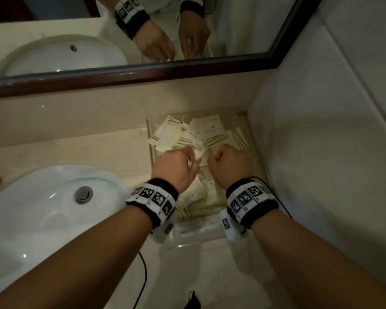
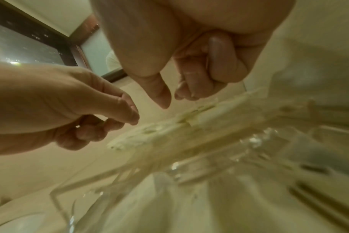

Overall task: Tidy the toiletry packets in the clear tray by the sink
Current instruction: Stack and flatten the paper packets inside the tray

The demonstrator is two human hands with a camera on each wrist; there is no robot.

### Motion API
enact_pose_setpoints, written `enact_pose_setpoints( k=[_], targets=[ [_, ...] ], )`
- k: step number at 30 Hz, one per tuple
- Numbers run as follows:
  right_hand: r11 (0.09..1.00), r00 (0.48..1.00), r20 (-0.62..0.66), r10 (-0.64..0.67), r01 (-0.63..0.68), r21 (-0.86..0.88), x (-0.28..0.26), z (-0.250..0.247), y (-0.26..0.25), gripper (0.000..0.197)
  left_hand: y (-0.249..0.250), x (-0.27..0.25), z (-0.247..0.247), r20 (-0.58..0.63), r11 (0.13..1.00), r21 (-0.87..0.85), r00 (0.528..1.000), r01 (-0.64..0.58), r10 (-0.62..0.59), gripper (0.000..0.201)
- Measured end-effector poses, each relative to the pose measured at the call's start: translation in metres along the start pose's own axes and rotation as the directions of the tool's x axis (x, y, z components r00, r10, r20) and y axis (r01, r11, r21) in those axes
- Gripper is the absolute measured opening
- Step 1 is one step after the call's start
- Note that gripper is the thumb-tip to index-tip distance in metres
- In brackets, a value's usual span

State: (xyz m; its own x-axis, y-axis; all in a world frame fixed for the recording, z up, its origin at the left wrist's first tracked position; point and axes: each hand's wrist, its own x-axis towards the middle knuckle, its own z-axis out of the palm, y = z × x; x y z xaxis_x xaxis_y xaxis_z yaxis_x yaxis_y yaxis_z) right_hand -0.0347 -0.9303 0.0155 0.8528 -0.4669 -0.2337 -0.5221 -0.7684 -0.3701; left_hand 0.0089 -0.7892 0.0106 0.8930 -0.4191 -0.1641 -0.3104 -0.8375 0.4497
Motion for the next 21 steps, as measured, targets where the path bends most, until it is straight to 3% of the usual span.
enact_pose_setpoints(
  k=[4, 11, 16, 21],
  targets=[
    [0.99, 0.993, -0.097, -0.069, 0.08, 0.118, 0.029, -0.012, -0.012, 0.026, 0.0, 0.025, -0.006, -0.167, 0.988, -0.152, 0.986, 0.007, -0.032, 0.016],
    [0.987, 0.993, -0.046, -0.113, 0.118, 0.106, 0.066, 0.002, -0.015, 0.037, -0.002, 0.052, 0.008, -0.104, 0.984, -0.138, 0.987, 0.112, -0.126, 0.035],
    [0.994, 0.991, -0.072, -0.109, 0.111, 0.022, 0.071, 0.014, -0.011, 0.022, 0.003, 0.061, 0.005, -0.064, 0.974, -0.104, 0.976, 0.2, -0.207, 0.02],
    [0.996, 0.996, -0.051, -0.073, 0.075, 0.044, 0.075, 0.01, -0.014, 0.014, 0.011, 0.063, -0.002, -0.06, 0.979, -0.068, 0.979, 0.19, -0.194, 0.013]
  ],
)
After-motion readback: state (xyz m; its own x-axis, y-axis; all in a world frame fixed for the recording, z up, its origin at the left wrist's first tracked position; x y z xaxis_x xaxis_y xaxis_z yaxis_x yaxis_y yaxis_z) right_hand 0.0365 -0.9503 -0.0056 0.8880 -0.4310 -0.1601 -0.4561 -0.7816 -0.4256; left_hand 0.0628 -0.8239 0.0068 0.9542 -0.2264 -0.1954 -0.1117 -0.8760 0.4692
